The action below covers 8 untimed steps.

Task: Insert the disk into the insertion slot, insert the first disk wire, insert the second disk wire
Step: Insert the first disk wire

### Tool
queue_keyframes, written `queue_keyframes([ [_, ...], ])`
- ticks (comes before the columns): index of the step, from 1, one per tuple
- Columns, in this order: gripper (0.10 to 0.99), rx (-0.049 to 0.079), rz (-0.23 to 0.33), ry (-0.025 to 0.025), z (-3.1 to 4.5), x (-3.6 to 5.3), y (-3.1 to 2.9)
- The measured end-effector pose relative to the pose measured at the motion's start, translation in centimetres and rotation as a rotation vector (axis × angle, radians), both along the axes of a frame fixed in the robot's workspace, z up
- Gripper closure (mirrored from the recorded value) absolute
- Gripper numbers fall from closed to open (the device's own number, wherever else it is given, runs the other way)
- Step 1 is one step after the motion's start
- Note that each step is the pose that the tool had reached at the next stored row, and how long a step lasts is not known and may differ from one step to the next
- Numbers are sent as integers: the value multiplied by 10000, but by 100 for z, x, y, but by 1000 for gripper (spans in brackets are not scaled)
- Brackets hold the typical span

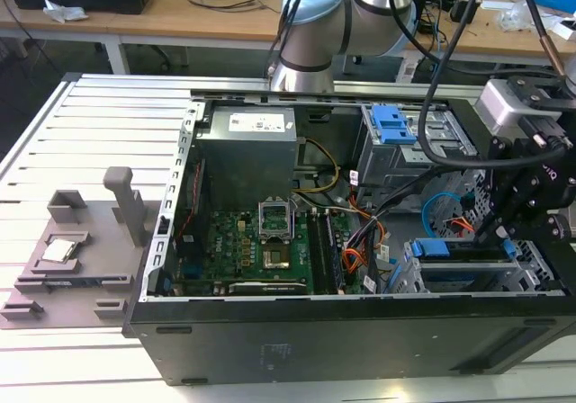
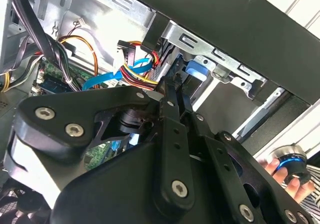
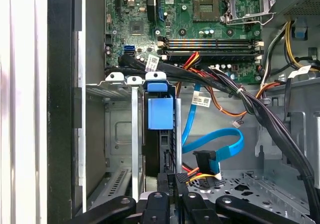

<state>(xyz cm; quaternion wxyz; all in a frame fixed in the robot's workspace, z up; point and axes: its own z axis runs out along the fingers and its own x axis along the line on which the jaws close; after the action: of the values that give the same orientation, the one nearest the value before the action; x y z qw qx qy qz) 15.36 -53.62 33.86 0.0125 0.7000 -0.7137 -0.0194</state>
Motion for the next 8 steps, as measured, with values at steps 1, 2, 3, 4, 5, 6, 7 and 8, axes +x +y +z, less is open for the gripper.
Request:
queue_keyframes([
  [1,922,0,0,0,6,0,0],
  [2,922,67,1,-1,6,0,1],
  [3,922,90,1,1,10,0,2],
  [4,922,92,1,1,14,0,0],
  [5,922,88,0,0,16,0,0],
  [6,922,87,1,0,18,0,0],
  [7,922,89,0,0,18,0,0],
  [8,922,88,1,-1,14,0,-4],
])
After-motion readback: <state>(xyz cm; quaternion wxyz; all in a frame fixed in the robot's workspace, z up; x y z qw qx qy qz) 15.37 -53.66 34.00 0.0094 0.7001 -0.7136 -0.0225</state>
